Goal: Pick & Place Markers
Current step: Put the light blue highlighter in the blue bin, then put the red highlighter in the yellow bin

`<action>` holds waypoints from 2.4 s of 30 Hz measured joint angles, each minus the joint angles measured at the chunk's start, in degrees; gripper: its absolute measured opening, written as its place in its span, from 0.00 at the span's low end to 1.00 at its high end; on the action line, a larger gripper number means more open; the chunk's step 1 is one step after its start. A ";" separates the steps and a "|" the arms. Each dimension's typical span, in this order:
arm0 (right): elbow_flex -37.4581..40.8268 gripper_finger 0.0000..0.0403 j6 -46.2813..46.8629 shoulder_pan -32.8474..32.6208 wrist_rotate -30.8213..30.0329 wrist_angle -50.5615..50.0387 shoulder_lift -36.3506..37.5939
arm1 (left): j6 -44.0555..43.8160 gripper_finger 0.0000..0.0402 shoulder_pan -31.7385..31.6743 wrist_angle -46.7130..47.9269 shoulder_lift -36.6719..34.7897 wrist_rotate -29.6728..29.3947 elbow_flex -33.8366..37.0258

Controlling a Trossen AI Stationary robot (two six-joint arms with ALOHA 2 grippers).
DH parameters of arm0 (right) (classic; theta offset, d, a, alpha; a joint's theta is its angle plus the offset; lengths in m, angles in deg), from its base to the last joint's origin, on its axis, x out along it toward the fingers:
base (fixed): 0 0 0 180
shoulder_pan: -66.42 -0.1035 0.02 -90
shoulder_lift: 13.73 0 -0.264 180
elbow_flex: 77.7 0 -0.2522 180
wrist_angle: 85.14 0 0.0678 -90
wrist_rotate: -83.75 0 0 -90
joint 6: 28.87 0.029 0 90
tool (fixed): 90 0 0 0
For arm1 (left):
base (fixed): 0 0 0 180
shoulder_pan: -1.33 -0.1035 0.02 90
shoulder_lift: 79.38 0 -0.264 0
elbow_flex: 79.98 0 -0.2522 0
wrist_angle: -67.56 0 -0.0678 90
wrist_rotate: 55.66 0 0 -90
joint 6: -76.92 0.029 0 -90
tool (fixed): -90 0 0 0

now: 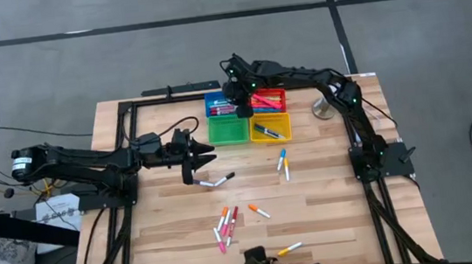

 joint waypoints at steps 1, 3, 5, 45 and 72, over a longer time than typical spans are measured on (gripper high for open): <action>0.11 0.18 -0.01 0.04 0.04 -0.59 -0.13 | -0.25 0.37 0.01 -0.01 0.00 0.00 0.00; 0.01 0.18 -0.20 0.30 0.01 0.14 -0.74 | -0.65 0.37 0.00 -0.02 -0.01 0.00 0.00; -0.03 0.18 -0.38 0.31 -0.22 0.65 -1.48 | -0.85 0.37 0.02 -0.04 0.01 0.00 0.00; -4.32 0.33 1.85 -0.85 -5.17 -1.64 -1.73 | -1.31 0.37 0.04 -1.29 0.00 0.00 0.00; -3.69 0.30 7.86 -8.04 2.06 -25.84 1.41 | -1.29 0.37 2.72 -1.18 0.01 0.06 0.02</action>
